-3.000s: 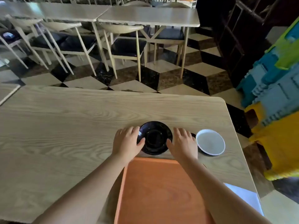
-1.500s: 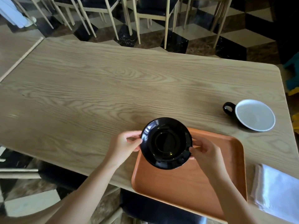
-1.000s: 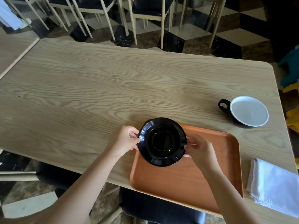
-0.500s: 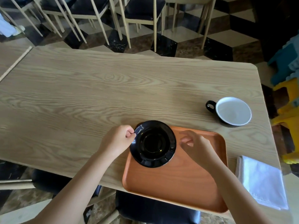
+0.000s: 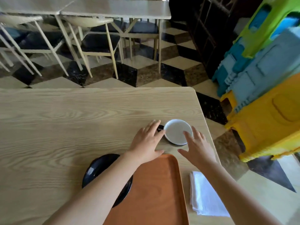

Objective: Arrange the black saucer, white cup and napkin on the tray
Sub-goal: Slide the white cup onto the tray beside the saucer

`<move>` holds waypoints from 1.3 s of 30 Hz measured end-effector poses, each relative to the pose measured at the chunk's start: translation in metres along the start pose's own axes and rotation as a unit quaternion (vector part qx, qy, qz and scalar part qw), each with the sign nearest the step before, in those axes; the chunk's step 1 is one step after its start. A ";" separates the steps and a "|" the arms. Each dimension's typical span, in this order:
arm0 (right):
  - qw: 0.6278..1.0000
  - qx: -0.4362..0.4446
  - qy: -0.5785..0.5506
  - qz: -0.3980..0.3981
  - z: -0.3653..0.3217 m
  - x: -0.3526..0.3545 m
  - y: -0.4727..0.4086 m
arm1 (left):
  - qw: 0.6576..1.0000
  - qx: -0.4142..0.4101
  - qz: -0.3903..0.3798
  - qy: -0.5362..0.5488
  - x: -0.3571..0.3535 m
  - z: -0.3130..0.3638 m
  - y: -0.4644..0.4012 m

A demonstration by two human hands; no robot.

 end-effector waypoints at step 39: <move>0.975 0.118 -0.131 0.132 -0.026 -0.040 0.085 | 0.973 0.048 0.171 0.146 -0.037 0.006 0.114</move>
Point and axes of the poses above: each hand's wrist, its own y-axis away from the middle knuckle, its own x-axis out of the back of the hand, z = x × y, the point moved 1 cm from there along -y, towards the middle knuckle, and after that the axes turned 6 degrees about x, right-handed, at the moved point
